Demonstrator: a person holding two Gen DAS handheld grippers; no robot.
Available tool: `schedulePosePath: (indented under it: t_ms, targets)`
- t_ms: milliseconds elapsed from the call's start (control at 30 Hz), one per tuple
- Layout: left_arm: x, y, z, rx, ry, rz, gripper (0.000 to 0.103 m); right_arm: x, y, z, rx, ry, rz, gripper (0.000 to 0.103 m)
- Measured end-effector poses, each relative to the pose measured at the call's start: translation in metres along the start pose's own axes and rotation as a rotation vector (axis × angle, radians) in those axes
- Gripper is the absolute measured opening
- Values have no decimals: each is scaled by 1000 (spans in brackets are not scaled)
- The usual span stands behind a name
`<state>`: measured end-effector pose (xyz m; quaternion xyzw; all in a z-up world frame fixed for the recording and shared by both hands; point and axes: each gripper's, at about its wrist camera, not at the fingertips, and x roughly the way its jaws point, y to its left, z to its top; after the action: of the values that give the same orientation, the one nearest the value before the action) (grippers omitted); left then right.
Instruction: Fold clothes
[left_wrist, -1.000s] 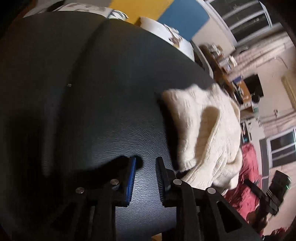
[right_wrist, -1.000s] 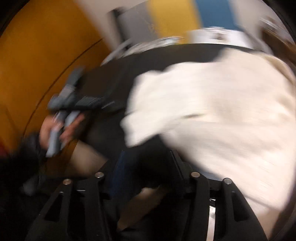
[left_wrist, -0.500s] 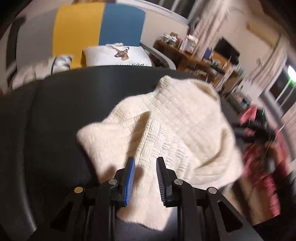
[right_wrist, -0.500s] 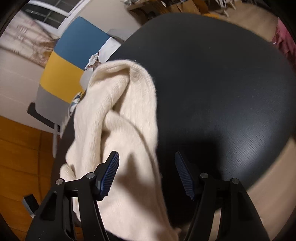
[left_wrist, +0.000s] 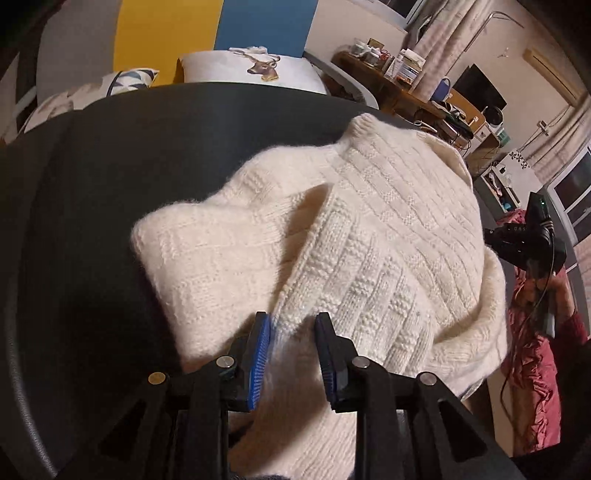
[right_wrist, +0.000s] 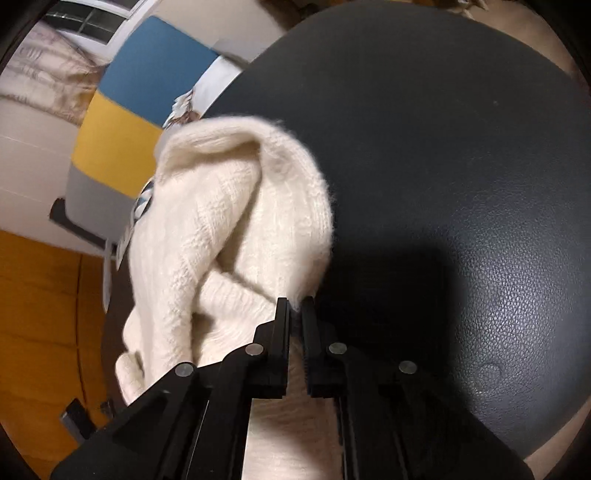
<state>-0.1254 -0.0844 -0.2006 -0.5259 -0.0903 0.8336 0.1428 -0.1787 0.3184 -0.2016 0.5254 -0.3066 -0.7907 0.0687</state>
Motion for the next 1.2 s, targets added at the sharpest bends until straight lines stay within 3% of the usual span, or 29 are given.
schedulePosePath:
  t_ms: [67,167,200,333,367,467,533,867,967,1033,1067,1100,1200]
  targets:
    - [2,-1,1,13,7,8,27,-5,19,-3,-56,-22,-32,5]
    - [3,-3,2,38,17,26,27,-49,67,-2,-211,-125,-53,5]
    - [1,-3,2,44,17,34,27,-70,84,0,-276,-186,-117,0]
    - [2,-2,4,37,20,35,27,-159,151,8,-542,-448,-414,0]
    - [2,-2,4,31,21,32,27,-165,157,14,-565,-486,-520,0]
    - [3,0,5,13,24,20,27,-161,131,44,-469,-370,-432,11]
    - [3,2,6,0,26,13,27,-132,97,51,-329,-196,-188,41]
    - [4,4,6,-19,27,4,27,-1,-23,25,61,-16,84,44]
    - [3,3,5,-11,24,10,27,11,-27,22,92,-26,145,47]
    - [3,3,5,-3,21,14,27,15,-27,21,106,-47,203,66]
    - [3,2,5,1,20,15,27,16,-28,20,113,-58,231,69]
    - [3,3,5,1,19,14,27,18,-28,19,119,-69,260,71]
    - [3,4,5,-12,18,7,27,22,-13,21,34,-50,205,67]
